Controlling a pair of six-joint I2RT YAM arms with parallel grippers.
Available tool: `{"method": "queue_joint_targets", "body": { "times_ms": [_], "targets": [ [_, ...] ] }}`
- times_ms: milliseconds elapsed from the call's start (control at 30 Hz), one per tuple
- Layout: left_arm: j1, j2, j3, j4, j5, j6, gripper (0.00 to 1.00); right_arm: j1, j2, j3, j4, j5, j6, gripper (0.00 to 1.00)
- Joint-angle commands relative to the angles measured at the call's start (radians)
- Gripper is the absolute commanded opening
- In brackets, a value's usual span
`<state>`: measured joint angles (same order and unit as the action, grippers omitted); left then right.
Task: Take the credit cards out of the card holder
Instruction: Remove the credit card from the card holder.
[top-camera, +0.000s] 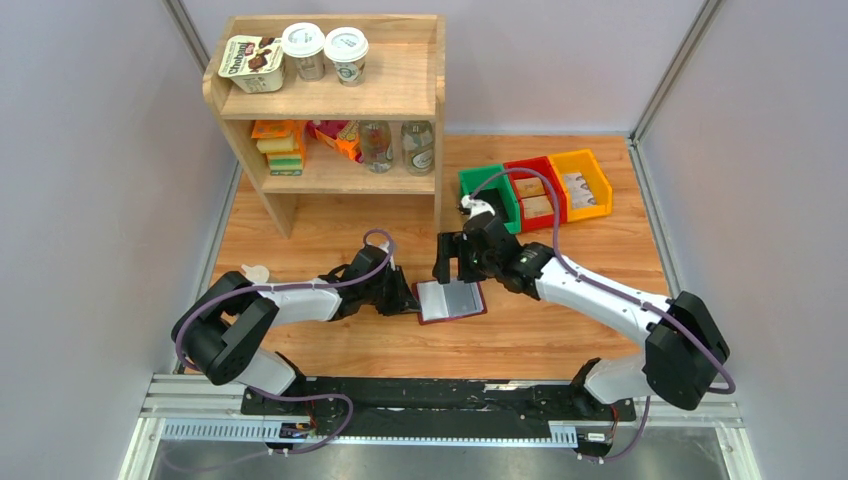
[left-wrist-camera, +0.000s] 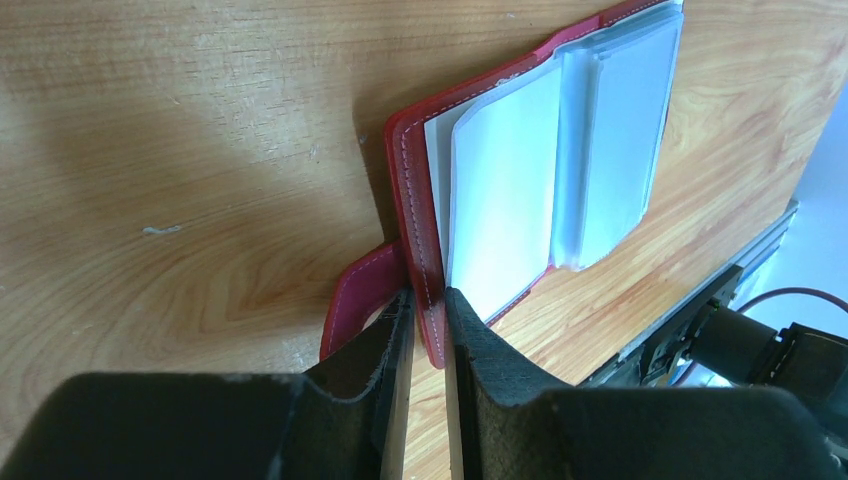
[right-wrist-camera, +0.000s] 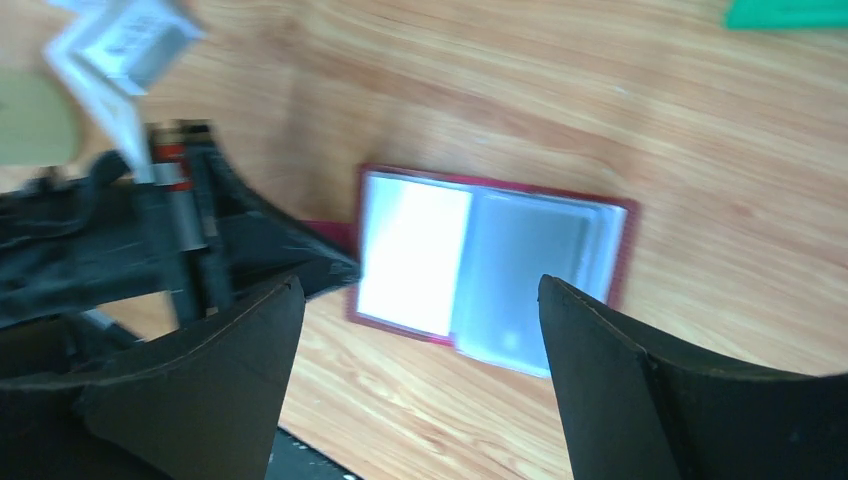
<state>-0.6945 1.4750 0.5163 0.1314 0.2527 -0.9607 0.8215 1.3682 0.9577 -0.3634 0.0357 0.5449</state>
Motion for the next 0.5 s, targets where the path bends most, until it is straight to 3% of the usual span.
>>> {"method": "queue_joint_targets", "body": {
  "times_ms": [0,200,467],
  "targets": [
    [-0.005,0.011,-0.010,0.016,-0.001,0.000,0.25,-0.025,0.012,-0.046,-0.043,0.098,0.004,0.91],
    [-0.005,0.024,-0.009,0.025,0.014,-0.004,0.24,-0.027,0.078,-0.094,0.012,0.076,0.026,0.89],
    [-0.005,0.021,-0.010,0.025,0.014,-0.004,0.24,-0.027,0.147,-0.086,0.037,0.044,0.016,0.76]
  ]
}}
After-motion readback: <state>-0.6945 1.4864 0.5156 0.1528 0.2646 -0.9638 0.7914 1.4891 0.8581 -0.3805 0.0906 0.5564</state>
